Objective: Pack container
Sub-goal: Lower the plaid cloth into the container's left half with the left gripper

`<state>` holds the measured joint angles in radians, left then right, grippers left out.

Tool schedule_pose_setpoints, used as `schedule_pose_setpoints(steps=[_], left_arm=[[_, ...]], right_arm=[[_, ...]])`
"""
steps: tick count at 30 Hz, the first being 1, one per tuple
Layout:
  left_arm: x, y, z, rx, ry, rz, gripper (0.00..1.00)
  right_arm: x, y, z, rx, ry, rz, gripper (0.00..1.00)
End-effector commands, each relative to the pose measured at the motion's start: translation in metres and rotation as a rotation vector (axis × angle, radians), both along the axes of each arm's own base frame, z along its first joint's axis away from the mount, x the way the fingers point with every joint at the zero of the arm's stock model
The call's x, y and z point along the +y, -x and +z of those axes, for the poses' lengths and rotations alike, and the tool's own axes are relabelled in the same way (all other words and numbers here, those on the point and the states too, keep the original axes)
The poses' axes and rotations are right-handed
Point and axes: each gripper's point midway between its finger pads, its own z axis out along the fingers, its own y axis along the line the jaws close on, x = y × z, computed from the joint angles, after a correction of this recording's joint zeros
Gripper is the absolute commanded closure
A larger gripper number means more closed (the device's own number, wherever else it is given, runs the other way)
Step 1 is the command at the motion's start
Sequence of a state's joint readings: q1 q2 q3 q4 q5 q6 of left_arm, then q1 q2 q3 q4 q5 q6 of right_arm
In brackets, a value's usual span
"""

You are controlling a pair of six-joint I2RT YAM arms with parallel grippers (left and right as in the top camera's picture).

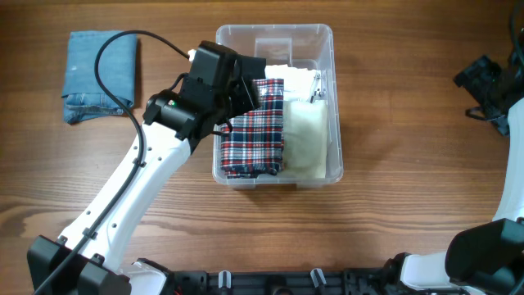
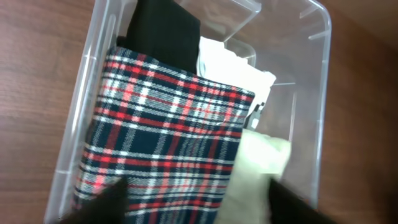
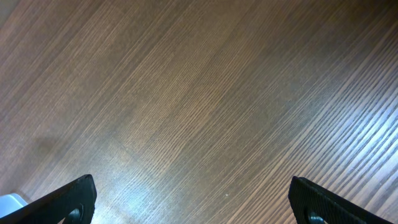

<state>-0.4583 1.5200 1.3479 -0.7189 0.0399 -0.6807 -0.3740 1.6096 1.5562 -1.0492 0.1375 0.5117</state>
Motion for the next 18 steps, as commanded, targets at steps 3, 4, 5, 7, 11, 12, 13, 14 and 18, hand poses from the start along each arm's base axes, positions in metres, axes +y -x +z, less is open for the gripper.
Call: schedule_pose_setpoints(steps=[3, 4, 5, 7, 11, 12, 13, 14, 18], left_arm=[[0.006, -0.006, 0.007, -0.045, -0.055, 0.004, 0.96], [0.006, -0.006, 0.005, -0.05, -0.07, -0.015, 0.96], [0.006, -0.006, 0.005, -0.054, -0.083, -0.032, 0.96], [0.006, -0.007, 0.0, -0.052, -0.103, -0.049, 0.96], [0.011, -0.011, -0.016, -0.022, -0.149, -0.029, 0.96], [0.012, -0.013, -0.023, -0.01, -0.167, -0.022, 0.96], [0.013, -0.014, -0.03, 0.005, -0.181, -0.02, 0.96], [0.012, -0.015, -0.04, 0.027, -0.191, -0.022, 0.96], [0.01, -0.015, -0.082, 0.127, -0.24, -0.035, 0.96]], right_arm=[[0.0, 0.0, -0.006, 0.007, -0.016, -0.012, 0.0], [0.0, 0.0, -0.006, 0.007, -0.016, -0.011, 0.0], [0.0, 0.0, -0.006, 0.007, -0.016, -0.012, 0.0], [0.0, 0.0, -0.006, 0.007, -0.016, -0.012, 0.0], [0.0, 0.0, -0.006, 0.007, -0.016, -0.012, 0.0], [0.0, 0.0, -0.006, 0.007, -0.016, -0.012, 0.0], [0.0, 0.0, -0.006, 0.007, -0.016, -0.012, 0.0], [0.0, 0.0, -0.006, 0.007, -0.016, -0.012, 0.0], [0.0, 0.0, -0.006, 0.007, -0.016, -0.012, 0.0]])
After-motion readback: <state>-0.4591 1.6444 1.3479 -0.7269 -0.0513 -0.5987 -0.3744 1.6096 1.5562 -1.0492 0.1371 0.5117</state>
